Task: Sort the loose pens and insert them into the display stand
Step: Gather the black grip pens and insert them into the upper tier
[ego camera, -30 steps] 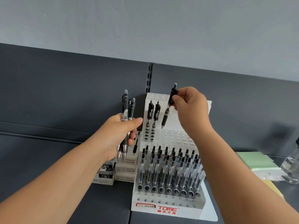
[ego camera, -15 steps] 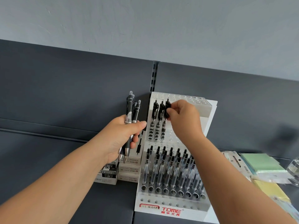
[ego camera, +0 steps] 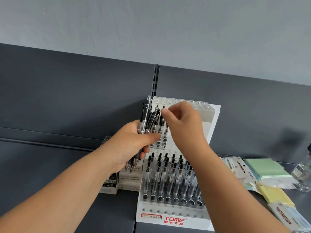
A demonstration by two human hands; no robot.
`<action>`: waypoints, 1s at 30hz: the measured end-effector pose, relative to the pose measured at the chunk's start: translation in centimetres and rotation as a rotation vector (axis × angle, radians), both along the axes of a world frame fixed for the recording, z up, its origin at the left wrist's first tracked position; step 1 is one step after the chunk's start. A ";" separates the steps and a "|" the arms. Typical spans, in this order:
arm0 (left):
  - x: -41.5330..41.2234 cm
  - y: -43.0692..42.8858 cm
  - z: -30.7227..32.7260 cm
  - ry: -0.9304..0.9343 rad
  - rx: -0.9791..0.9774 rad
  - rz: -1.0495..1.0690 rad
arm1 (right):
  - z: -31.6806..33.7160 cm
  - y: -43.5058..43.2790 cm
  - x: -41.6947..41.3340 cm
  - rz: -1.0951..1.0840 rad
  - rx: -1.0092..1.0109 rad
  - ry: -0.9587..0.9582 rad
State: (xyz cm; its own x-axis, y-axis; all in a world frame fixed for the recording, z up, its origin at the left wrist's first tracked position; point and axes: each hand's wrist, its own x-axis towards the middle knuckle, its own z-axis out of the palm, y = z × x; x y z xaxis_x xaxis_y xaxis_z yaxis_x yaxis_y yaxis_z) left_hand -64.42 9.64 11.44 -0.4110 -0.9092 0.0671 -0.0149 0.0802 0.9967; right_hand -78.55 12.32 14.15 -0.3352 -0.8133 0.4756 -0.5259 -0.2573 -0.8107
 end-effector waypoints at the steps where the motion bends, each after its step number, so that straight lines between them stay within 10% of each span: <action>1: -0.3 0.1 0.0 -0.019 -0.016 -0.001 | -0.1 0.1 0.3 0.071 0.032 -0.078; 17: -1.5 0.5 0.7 0.146 0.095 0.038 | -0.3 0.2 -2.4 0.386 0.136 -0.717; 30: -0.7 -0.2 0.1 0.022 0.043 0.088 | 2.0 -1.7 -4.6 -0.112 -0.138 0.007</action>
